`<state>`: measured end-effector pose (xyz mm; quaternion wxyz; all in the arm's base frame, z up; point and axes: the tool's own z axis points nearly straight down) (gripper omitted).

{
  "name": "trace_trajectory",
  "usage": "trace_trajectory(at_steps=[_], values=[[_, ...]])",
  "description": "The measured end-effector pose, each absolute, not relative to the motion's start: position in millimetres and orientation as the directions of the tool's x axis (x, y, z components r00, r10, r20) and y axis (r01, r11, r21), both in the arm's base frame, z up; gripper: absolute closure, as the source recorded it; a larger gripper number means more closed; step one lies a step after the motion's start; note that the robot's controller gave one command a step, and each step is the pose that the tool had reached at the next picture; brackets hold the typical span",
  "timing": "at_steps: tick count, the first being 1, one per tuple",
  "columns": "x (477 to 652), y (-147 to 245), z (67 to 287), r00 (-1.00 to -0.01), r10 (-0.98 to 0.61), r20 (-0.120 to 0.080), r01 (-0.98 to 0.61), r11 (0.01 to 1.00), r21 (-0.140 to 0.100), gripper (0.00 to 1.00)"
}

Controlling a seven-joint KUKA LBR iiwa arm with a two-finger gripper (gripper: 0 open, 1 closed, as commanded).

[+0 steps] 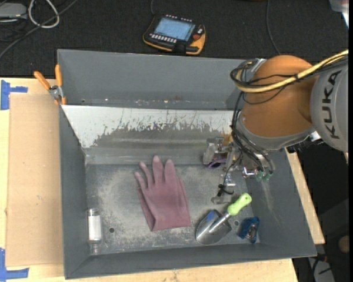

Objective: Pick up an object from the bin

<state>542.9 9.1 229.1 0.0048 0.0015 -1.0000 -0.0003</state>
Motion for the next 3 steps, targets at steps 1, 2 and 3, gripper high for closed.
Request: trace_trajectory(at_steps=[1, 2, 3], values=[[544.4, 9.0, 233.2, -1.0, -0.003, 0.001, -0.003, 1.0, 0.001, 0.0], [515.9, -8.3, 132.3, -0.969, -0.246, 0.002, -0.246, 0.969, 0.001, 0.0], [489.4, 0.9, 159.8, -0.879, -0.477, -0.004, -0.477, 0.879, 0.0, 0.0]])
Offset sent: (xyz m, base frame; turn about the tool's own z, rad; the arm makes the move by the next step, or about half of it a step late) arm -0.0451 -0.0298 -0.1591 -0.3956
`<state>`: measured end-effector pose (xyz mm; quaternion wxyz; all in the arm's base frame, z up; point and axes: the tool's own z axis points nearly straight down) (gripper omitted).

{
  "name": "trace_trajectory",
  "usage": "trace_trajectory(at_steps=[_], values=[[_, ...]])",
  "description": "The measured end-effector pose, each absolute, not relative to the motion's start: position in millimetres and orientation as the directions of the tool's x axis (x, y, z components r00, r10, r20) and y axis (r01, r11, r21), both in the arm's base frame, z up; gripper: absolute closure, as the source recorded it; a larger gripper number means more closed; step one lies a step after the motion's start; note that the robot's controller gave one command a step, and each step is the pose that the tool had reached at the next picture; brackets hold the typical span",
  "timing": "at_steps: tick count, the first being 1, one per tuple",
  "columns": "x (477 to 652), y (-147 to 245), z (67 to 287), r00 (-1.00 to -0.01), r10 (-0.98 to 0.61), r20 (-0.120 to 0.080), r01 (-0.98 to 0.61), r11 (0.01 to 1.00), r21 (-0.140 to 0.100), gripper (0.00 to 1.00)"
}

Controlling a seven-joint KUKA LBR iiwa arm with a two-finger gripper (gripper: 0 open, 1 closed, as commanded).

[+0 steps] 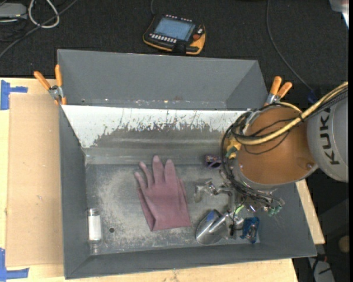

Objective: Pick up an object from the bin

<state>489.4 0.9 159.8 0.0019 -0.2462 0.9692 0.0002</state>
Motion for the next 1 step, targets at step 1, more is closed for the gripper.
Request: trace_trajectory(at_steps=[1], values=[[543.9, -85.0, 126.8, -0.844, -0.536, 0.007, -0.536, 0.844, 0.006, 0.0]])
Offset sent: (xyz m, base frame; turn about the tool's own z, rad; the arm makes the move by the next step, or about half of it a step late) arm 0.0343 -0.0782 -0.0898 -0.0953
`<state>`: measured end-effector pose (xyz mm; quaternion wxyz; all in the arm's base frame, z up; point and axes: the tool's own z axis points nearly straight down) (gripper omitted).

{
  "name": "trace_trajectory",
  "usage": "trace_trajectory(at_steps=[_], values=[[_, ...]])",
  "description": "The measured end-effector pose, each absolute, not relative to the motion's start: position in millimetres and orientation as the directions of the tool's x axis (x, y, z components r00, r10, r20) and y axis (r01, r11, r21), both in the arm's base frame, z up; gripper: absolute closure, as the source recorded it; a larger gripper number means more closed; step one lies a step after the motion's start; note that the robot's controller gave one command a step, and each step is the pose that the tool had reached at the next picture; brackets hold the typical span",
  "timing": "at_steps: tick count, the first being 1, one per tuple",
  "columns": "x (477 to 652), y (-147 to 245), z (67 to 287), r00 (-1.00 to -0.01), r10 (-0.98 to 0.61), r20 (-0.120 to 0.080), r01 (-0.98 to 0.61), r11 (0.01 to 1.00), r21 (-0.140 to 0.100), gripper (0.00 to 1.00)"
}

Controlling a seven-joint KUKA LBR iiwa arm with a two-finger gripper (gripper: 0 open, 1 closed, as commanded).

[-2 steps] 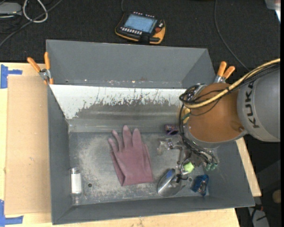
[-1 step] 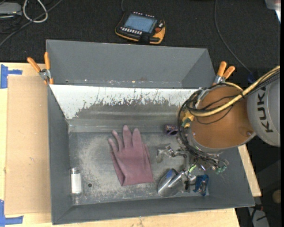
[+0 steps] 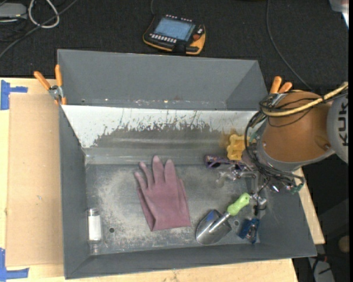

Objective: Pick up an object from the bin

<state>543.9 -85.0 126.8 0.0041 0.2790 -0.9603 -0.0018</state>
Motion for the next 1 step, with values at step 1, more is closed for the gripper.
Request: trace_trajectory(at_steps=[1], values=[[523.0, -76.5, 68.7, -0.83, -0.558, -0.003, -0.558, 0.83, 0.006, 0.0]])
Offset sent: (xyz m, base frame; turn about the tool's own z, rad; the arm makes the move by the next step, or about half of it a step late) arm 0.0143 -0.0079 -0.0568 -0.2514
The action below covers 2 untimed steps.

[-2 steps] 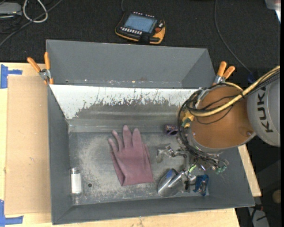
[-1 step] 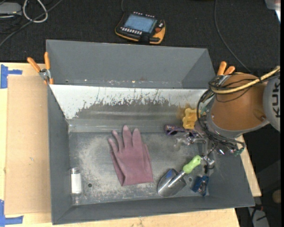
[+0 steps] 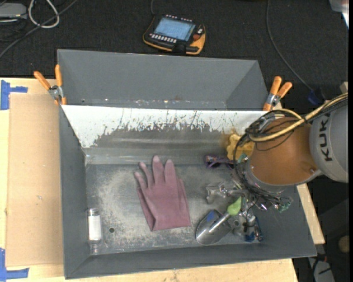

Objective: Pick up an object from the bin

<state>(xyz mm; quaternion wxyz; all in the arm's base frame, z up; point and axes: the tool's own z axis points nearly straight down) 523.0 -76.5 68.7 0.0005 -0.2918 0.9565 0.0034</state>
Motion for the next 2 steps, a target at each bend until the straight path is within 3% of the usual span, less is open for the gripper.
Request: trace_trajectory(at_steps=[1, 2], values=[[558.4, -92.0, 69.5, -0.688, -0.726, -0.004, -0.726, 0.688, 0.0, 1.0], [558.4, -92.1, 69.5, -0.688, -0.725, -0.004, -0.725, 0.688, 0.0, 1.0]])
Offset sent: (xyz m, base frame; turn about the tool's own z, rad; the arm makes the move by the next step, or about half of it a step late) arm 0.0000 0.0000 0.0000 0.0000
